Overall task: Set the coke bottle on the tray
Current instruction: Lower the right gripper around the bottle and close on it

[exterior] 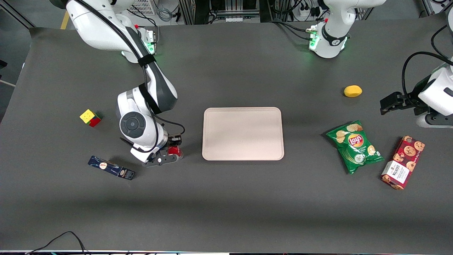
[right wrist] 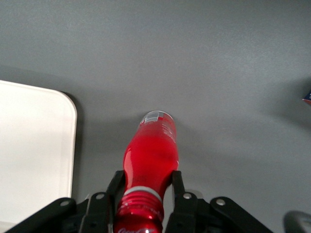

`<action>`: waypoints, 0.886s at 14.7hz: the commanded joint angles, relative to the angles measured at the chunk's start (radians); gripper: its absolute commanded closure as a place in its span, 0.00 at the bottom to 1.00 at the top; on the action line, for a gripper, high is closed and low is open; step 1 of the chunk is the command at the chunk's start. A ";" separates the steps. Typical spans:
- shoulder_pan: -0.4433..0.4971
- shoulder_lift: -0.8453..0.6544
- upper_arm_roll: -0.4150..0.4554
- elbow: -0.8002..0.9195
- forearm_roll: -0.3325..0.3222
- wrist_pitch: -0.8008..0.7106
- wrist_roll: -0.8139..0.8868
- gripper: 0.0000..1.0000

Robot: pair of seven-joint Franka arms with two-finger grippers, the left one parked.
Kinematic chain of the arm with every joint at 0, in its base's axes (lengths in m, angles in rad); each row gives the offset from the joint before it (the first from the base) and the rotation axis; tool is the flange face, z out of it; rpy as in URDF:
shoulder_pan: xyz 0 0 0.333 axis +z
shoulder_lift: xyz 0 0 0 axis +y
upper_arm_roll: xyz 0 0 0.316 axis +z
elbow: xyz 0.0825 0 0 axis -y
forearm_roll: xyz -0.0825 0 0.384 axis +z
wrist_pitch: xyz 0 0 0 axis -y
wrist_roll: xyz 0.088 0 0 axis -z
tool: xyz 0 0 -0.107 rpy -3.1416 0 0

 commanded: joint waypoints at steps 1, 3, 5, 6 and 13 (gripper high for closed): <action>-0.006 -0.022 0.010 -0.002 0.016 -0.012 -0.032 1.00; -0.009 -0.034 0.010 0.013 0.016 -0.023 -0.032 1.00; -0.009 -0.039 0.010 0.081 0.016 -0.115 -0.032 1.00; -0.010 -0.039 0.010 0.125 0.016 -0.176 -0.032 1.00; -0.010 -0.042 0.009 0.326 0.045 -0.402 -0.032 1.00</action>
